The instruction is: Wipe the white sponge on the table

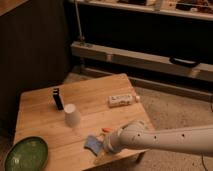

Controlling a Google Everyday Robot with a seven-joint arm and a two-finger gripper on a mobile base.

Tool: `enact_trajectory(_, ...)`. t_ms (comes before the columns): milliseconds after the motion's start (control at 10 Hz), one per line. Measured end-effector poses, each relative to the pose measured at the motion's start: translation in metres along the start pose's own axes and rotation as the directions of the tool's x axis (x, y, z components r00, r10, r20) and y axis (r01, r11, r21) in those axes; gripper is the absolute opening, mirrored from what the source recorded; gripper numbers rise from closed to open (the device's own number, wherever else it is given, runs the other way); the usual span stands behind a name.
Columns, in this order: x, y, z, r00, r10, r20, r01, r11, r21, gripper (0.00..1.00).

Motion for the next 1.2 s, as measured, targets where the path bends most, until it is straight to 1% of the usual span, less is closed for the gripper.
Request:
enact_trajectory(300,0.002,-0.008,0.007,1.000,-0.001,-0.013,0.001,1.000,-0.011,0.80)
enact_trajectory(600,0.010,-0.013,0.014,0.999,0.008,-0.048,-0.009,1.000,-0.017,0.80)
enact_trajectory(800,0.014,-0.012,0.017,0.998,0.016,-0.062,-0.017,1.000,-0.019,0.80)
enact_trajectory(900,0.014,-0.010,0.020,0.998,0.016,-0.069,-0.018,1.000,-0.023,0.77)
enact_trajectory(1000,0.015,-0.009,0.022,0.997,0.019,-0.073,-0.020,0.999,-0.025,0.70)
enact_trajectory(1200,0.018,-0.009,0.023,0.996,0.025,-0.082,-0.027,0.999,-0.025,0.48)
